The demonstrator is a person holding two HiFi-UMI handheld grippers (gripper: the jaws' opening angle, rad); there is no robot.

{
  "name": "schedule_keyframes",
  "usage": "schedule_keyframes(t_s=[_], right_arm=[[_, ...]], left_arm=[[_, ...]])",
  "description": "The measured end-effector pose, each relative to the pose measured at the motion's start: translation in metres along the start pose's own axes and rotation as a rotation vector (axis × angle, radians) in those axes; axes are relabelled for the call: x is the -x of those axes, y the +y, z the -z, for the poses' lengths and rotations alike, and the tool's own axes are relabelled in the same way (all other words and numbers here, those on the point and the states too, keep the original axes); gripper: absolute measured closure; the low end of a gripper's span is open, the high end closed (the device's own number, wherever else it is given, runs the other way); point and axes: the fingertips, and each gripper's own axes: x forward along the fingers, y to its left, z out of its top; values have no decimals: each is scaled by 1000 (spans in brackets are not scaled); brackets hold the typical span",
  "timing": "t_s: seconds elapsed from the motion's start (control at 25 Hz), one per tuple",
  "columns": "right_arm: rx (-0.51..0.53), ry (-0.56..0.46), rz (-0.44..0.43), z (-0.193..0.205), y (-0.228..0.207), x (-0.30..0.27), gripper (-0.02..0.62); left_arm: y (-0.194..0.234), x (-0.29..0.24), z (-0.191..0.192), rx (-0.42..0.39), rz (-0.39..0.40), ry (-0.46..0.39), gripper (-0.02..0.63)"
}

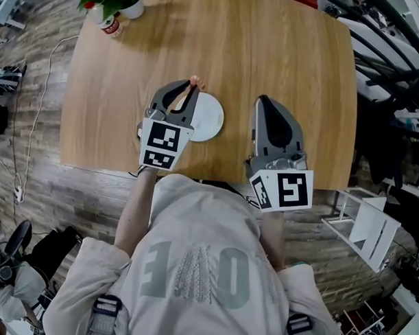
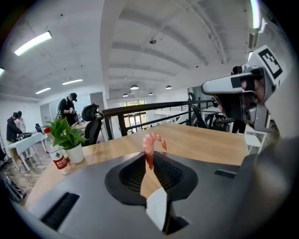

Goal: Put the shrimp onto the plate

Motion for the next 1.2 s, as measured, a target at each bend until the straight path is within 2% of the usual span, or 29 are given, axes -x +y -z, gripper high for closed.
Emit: schedule_keyframes(t_s=[0.24,0.4,0.52,0.68,0.88,1.2], right_arm=[[-28,31,-17,16,1,-14,574],[-54,62,-25,29,5,-21,574],[-70,98,-36,39,10,-25,574],[-69,130,-49,49,15,-30,574],[-89,142,-43,56,13,-32,574],[-86,167,-70,62,19,-36,574]], left_arm=[[2,-15,29,35,31,97,549],[1,-20,58,26,36,236,549],[-7,-20,77,66,67,306,549],[-15,-22,97,79,104,366,549],[-19,-22,117,101,113,417,549],[-25,-19,144,111,149,553,549]])
